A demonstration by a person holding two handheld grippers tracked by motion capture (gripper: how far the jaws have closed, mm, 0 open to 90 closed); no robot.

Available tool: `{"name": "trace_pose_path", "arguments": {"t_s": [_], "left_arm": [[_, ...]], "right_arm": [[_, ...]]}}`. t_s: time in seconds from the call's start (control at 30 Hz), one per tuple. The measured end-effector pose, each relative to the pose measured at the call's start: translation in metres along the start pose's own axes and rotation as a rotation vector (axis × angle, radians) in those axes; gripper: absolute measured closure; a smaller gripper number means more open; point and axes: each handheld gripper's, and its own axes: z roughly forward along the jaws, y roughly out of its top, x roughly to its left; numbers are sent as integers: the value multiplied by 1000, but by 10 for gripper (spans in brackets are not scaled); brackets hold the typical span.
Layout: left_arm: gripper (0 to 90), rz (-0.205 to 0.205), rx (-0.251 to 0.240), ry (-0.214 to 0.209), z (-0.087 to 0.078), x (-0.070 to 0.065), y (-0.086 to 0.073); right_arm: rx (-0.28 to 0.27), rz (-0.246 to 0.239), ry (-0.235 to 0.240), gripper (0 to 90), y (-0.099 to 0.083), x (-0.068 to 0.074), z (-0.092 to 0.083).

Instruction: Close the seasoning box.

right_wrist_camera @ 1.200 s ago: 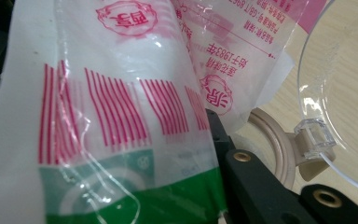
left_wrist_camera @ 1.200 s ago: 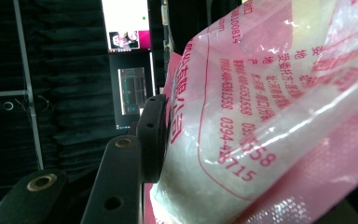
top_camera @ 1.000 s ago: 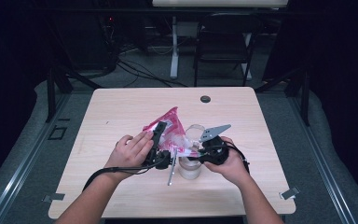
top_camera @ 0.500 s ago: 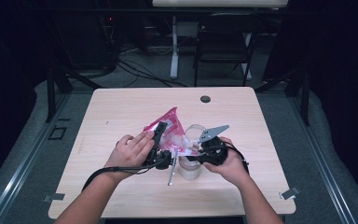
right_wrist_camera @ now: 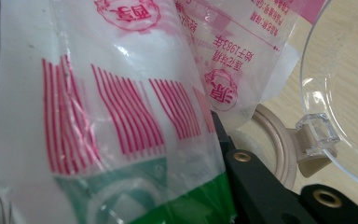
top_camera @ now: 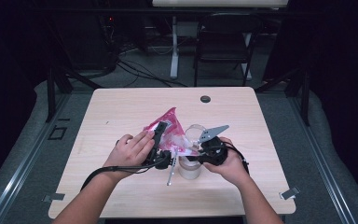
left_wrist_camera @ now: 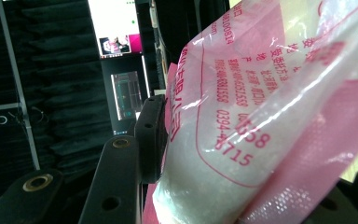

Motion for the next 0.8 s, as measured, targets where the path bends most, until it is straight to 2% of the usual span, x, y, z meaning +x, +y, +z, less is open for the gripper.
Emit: {"name": "trace_pose_path", "arguments": {"t_s": [0.23,0.27,0.43,0.5,0.63,0.8], "left_arm": [[635,20,-5,-10,0,1,0],[635,35,2,-14,-1,2,0],[641,39,7,-22,-2,2,0],[659,25,3,-44,-2,0,0],[675,47,20,-66,-2,0,-1],[673,73,17,-72,-3,-1,-3]], "right_arm": [[-3,10,1,900,-1,0,0],[0,6,5,900,0,0,0],[4,6,2,900,0,0,0],[0,7,-2,900,-1,0,1],[0,10,-7,900,-1,1,2],[9,4,-6,900,-1,1,4]]}}
